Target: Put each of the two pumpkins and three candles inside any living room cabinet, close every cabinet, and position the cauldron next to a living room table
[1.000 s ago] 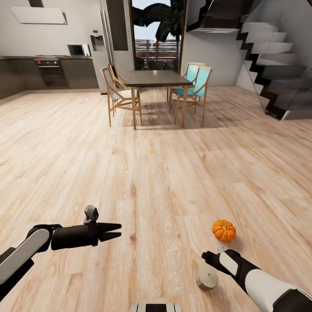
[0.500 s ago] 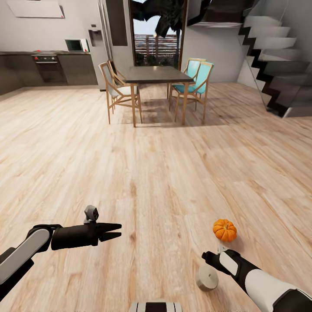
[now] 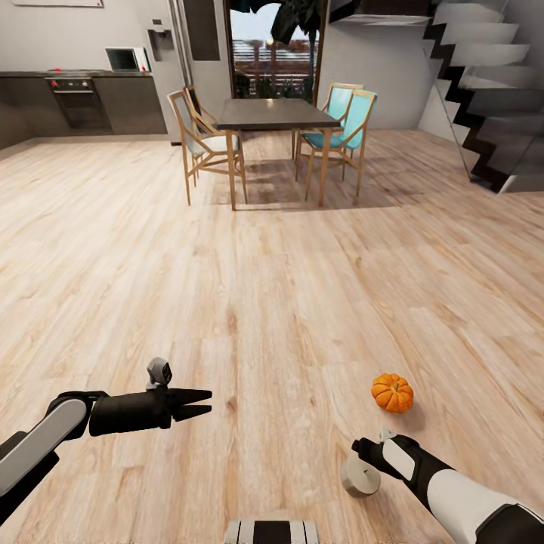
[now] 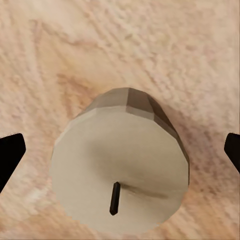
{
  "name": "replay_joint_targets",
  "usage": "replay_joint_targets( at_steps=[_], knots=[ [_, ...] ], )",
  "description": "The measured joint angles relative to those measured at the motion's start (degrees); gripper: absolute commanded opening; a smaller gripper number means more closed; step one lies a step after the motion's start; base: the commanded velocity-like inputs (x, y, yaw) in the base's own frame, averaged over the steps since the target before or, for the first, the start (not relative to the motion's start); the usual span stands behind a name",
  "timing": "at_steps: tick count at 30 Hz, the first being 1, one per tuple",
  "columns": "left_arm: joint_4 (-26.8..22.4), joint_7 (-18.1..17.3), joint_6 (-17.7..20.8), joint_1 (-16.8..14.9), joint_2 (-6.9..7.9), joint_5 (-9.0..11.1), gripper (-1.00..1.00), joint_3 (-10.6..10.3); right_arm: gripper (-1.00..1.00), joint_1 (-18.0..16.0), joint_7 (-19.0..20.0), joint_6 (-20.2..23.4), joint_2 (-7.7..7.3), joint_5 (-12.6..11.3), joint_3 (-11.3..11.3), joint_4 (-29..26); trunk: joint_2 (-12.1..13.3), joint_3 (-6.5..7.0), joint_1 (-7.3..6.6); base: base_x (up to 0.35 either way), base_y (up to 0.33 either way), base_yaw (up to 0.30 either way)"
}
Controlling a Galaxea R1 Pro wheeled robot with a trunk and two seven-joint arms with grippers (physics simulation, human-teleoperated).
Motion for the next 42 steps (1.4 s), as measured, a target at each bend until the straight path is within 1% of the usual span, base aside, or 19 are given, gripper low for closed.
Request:
replay_joint_targets(
  at_steps=[4,13,28,33,42],
  knots=[
    [0.00,0.00,0.00,0.00,0.00,0.00,1.00,0.00,1.00,-0.01,0.00,-0.02,0.00,0.00,0.00,0.00,-0.05,-0.89,0.10,0.000,0.000,0.000],
    [0.00,0.00,0.01,0.00,0.00,0.07,1.00,0.00,1.00,-0.01,0.00,-0.03,0.25,0.00,0.00,0.00,-0.06,-0.89,0.10,0.000,0.000,0.000],
    [-0.08,0.00,0.01,0.00,0.00,0.13,1.00,0.00,1.00,0.00,0.00,-0.03,0.26,0.00,0.00,0.05,-0.06,-0.89,0.10,0.009,0.009,0.000],
    [-0.09,-0.02,0.00,0.00,0.00,0.23,1.00,0.00,1.00,0.00,0.00,-0.05,0.26,0.00,0.00,0.01,-0.12,-2.00,0.23,0.000,0.000,0.000],
    [-0.14,-0.04,0.01,0.00,0.00,0.30,1.00,0.00,1.00,0.00,0.00,-0.12,0.32,0.06,0.00,0.00,-0.12,-2.00,0.23,0.000,0.000,0.000]
  ],
)
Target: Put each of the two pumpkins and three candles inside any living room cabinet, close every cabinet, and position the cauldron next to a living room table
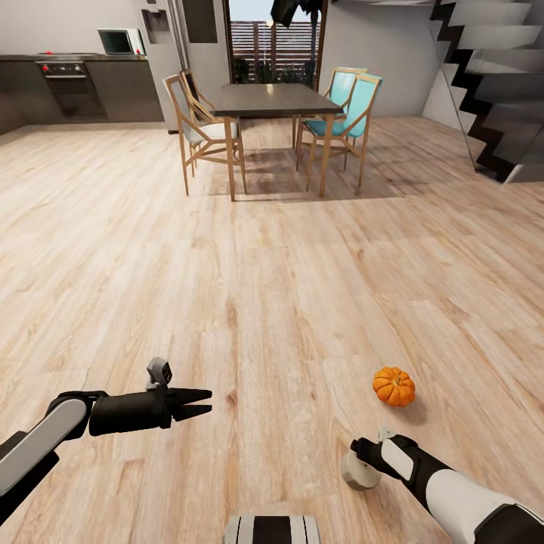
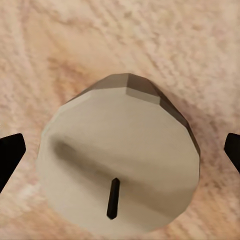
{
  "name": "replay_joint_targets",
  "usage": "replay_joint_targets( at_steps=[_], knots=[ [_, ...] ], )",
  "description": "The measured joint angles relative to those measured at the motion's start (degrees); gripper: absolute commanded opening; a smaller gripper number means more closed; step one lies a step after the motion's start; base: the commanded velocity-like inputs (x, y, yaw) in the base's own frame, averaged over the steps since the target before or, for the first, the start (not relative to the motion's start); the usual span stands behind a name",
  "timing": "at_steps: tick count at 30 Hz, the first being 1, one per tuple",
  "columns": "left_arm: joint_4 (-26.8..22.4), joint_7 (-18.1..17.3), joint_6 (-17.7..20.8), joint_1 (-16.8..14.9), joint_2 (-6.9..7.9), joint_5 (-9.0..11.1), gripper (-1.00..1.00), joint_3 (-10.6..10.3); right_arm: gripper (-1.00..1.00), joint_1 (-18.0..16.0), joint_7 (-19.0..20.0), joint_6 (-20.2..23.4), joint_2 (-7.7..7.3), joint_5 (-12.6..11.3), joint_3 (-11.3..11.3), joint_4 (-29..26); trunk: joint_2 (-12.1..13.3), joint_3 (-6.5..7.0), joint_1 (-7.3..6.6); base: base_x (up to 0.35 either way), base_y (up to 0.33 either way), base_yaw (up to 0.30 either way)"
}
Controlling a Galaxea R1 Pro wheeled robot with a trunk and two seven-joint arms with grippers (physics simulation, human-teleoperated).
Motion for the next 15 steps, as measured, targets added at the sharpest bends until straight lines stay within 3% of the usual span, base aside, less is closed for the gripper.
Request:
replay_joint_targets(
  at_steps=[15],
  knots=[
    [-0.03,-0.01,0.00,0.06,0.00,0.08,1.00,0.00,1.00,0.00,0.00,0.00,0.31,0.03,0.00,0.00,0.00,0.00,0.00,0.002,0.003,0.000]
  ],
)
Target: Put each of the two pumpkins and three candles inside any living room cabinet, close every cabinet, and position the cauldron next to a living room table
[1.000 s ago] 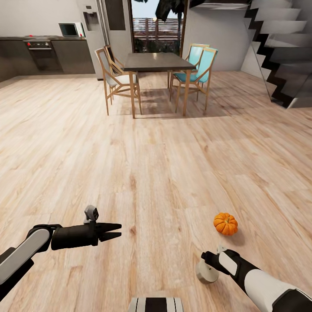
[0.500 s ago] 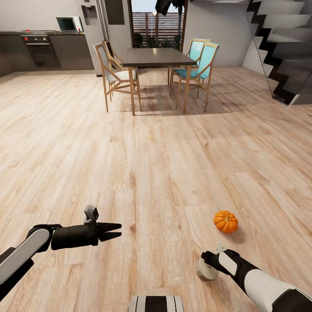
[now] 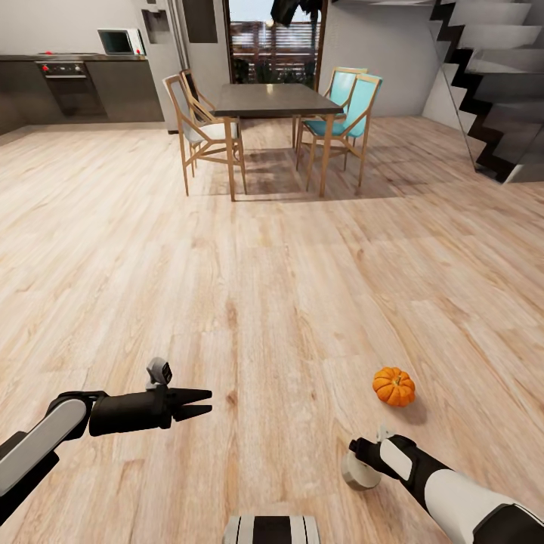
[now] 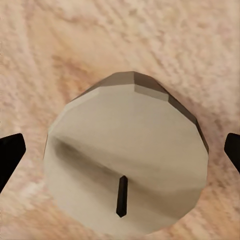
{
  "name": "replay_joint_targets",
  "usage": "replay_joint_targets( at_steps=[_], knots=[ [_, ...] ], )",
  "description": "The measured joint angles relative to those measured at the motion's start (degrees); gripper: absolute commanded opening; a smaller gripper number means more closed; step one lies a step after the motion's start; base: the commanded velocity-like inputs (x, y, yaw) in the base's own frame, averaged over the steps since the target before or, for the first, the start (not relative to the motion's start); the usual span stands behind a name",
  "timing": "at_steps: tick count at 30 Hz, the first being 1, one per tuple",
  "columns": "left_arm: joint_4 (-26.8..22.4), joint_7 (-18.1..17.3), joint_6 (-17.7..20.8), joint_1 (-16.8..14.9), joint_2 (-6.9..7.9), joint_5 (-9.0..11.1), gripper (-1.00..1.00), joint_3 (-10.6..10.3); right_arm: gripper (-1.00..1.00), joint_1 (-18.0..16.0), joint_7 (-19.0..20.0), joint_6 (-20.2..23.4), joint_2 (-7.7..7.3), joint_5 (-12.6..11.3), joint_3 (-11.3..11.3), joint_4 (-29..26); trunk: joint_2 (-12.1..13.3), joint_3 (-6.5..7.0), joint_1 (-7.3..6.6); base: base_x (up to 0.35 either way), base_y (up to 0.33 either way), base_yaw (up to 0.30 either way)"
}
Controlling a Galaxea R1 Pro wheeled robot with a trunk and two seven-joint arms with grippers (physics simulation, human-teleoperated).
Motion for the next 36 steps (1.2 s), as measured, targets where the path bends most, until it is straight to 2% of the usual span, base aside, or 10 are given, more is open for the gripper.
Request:
replay_joint_targets(
  at_steps=[9,12,19,23,26,29,36],
  knots=[
    [-0.07,-0.03,0.00,0.00,0.00,0.03,1.00,-0.01,1.00,-0.01,0.00,0.00,-0.02,-0.02,0.00,0.02,0.00,0.00,0.00,0.000,0.000,0.000],
    [-0.55,-0.02,-0.01,0.02,0.00,0.05,1.00,-0.06,1.00,0.00,0.00,0.00,-0.02,-0.02,0.00,0.01,-0.04,-0.66,0.08,0.000,0.000,0.000],
    [-0.77,-0.17,0.06,0.02,0.00,0.11,1.00,-0.09,1.00,0.00,0.01,0.00,0.06,0.00,0.00,0.00,-0.04,-0.66,0.08,0.000,0.000,0.000],
    [-0.86,-4.62,0.06,-0.01,0.07,-0.09,1.00,-0.43,1.00,-0.01,0.01,0.00,0.07,0.00,0.00,0.00,-0.04,-0.66,0.08,0.000,0.000,0.000],
    [-0.88,-7.25,0.03,0.00,0.93,-0.34,1.00,-0.94,1.00,0.00,0.02,0.00,0.07,0.00,0.00,0.00,-0.04,-0.67,0.08,0.000,0.000,0.000],
    [-0.88,-8.11,0.00,-0.03,1.41,-0.45,1.00,-1.27,1.00,0.00,0.01,0.00,0.07,0.00,0.00,0.00,-0.08,-1.32,0.16,0.000,0.000,0.000],
    [-0.88,-8.41,0.01,-0.04,1.58,-0.44,1.00,-1.39,1.00,-0.01,0.00,0.00,0.07,0.00,0.00,0.00,-0.08,-1.33,0.15,0.000,0.000,0.000]
  ],
)
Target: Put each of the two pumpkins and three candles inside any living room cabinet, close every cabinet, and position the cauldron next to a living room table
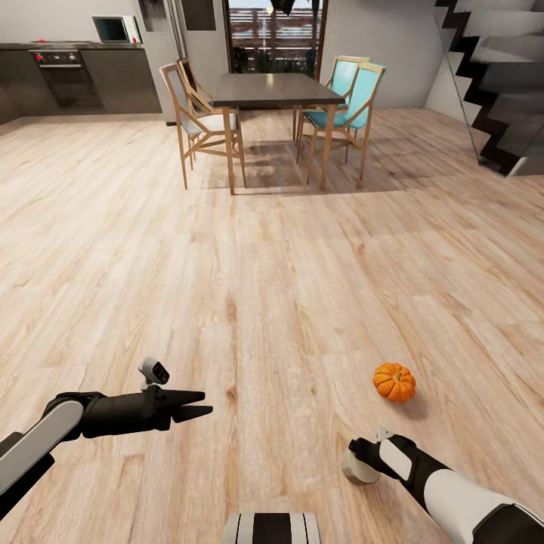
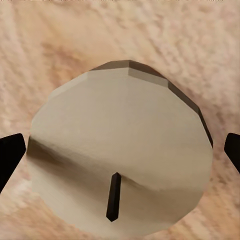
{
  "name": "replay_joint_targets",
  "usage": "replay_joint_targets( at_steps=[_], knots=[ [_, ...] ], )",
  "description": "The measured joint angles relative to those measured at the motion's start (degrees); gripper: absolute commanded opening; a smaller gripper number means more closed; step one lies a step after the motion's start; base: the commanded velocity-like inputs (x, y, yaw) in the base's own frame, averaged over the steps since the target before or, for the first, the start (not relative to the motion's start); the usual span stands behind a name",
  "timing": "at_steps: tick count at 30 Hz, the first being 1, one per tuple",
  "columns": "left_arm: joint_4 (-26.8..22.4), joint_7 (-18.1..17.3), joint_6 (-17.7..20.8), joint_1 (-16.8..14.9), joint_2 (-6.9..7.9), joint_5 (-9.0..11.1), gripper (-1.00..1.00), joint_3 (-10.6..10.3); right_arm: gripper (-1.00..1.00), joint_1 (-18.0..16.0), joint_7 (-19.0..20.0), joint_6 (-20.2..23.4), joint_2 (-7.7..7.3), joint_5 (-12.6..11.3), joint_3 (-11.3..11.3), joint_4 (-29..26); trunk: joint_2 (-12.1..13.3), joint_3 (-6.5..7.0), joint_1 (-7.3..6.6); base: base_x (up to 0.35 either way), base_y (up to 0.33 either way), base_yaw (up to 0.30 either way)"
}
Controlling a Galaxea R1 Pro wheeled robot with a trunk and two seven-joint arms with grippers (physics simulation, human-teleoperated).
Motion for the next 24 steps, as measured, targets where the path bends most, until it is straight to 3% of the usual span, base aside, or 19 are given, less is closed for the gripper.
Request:
replay_joint_targets(
  at_steps=[5,24],
  knots=[
    [0.01,-0.02,-0.01,-0.02,0.00,-0.03,1.00,-0.02,1.00,-0.02,0.18,-0.04,0.03,-0.63,-0.42,-0.36,-0.04,-0.65,0.07,0.000,0.000,0.000],
    [-0.06,-0.01,0.00,0.03,0.01,-0.01,1.00,0.00,1.00,0.01,0.00,-0.77,0.00,0.04,0.00,0.00,-0.07,-1.11,0.13,0.000,0.000,0.000]
  ],
)
